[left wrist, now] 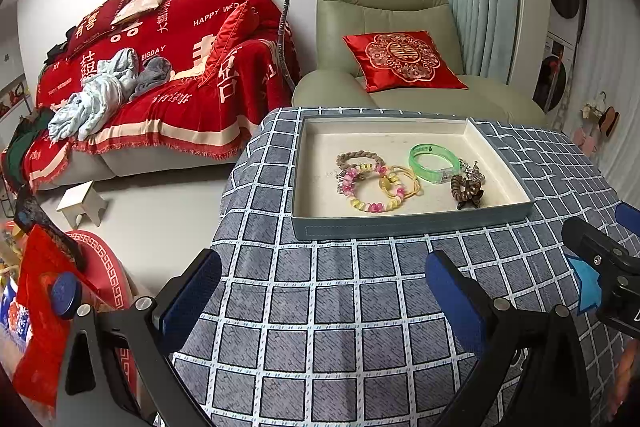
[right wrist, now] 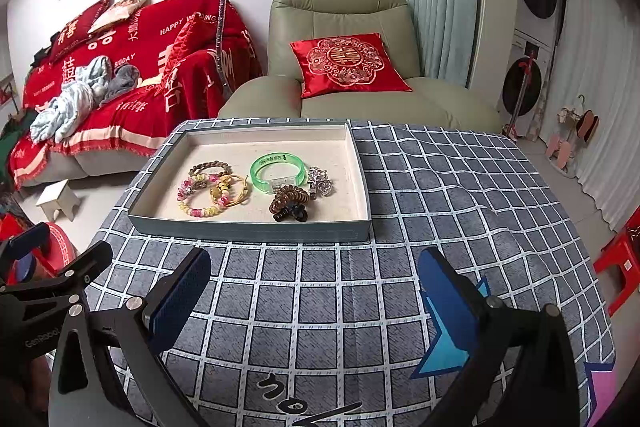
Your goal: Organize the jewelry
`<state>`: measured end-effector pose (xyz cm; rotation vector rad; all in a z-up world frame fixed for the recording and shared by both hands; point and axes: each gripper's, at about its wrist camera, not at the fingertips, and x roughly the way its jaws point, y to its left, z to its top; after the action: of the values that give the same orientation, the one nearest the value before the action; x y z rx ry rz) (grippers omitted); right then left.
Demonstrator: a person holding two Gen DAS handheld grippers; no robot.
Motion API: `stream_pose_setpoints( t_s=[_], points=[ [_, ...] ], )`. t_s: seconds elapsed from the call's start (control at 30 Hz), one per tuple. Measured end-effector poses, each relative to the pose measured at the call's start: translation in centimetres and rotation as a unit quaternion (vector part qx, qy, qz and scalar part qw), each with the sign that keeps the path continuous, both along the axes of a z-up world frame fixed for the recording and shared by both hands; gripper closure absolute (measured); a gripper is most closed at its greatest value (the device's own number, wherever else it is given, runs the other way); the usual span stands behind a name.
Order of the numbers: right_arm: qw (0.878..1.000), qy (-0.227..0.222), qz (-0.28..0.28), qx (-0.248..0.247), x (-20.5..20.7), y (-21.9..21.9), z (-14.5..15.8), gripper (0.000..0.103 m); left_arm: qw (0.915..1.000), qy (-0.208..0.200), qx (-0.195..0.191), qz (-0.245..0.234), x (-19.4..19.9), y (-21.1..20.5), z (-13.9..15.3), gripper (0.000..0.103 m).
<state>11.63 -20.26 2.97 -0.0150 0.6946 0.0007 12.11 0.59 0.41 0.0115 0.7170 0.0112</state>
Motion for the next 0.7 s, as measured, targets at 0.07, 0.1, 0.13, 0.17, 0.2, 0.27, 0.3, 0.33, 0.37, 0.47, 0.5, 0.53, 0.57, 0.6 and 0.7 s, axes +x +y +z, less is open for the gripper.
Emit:
stream_pose_setpoints(
  t_s=[0.07,0.1,0.13,0.17,0.2,0.27,0.3,0.33,0.37,0.47,0.5,0.53,0.57,0.6,0.7],
  points=[
    [1.000,0.000,0.000,0.000,0.03,0.00,0.01,0.000,1.0000,0.002,-0.001,0.001,-0.01,0.06,-0.05,0.000],
    [1.000,0.000,-0.001,0.000,-0.01,0.00,-0.01,0.000,1.0000,0.003,-0.001,0.002,-0.02,0.08,-0.08,0.000],
    [1.000,0.000,0.000,0.001,-0.01,0.00,-0.01,0.000,1.0000,0.003,-0.001,0.002,0.05,0.03,-0.10,0.000],
    [1.000,0.001,0.000,0.001,0.04,0.01,0.01,0.000,1.0000,0.003,-0.001,0.002,0.00,0.08,-0.11,0.000],
    [1.000,0.000,0.000,0.001,-0.01,0.01,-0.01,0.000,1.0000,0.003,-0.001,0.003,-0.02,0.08,-0.13,0.000],
    [1.000,0.000,0.000,0.001,0.02,0.01,0.01,0.000,1.0000,0.005,-0.002,0.004,0.00,0.09,-0.16,0.000],
    [1.000,0.000,0.000,0.001,-0.01,0.00,-0.02,0.000,1.0000,0.005,-0.003,0.004,0.03,0.07,-0.17,0.000],
    [1.000,0.000,0.000,0.001,0.00,0.01,0.00,0.000,1.0000,0.006,-0.003,0.004,0.02,0.08,-0.17,0.000],
    [1.000,0.000,0.000,0.001,0.02,0.02,0.00,0.000,1.0000,0.006,-0.003,0.004,0.03,0.08,-0.18,0.000],
    [1.000,0.000,0.000,0.001,-0.01,-0.01,-0.03,0.000,1.0000,0.006,-0.003,0.004,0.05,0.09,-0.17,0.000],
    [1.000,0.000,0.000,0.001,0.00,0.00,-0.03,0.000,1.0000,0.006,-0.003,0.004,0.03,0.12,-0.18,0.000],
    [1.000,0.000,0.000,0.001,0.01,0.00,-0.03,0.000,1.0000,0.006,-0.003,0.004,0.03,0.11,-0.17,0.000],
    [1.000,0.000,0.000,0.002,0.02,0.00,-0.02,0.000,1.0000,0.006,-0.003,0.004,0.03,0.11,-0.17,0.000],
    [1.000,0.000,0.000,0.001,0.01,-0.01,-0.04,0.000,1.0000,0.005,-0.004,0.003,0.02,0.12,-0.17,0.000],
    [1.000,0.000,0.000,0.001,-0.01,-0.02,-0.07,0.000,1.0000,0.006,-0.003,0.004,0.03,0.11,-0.18,0.000]
  ],
)
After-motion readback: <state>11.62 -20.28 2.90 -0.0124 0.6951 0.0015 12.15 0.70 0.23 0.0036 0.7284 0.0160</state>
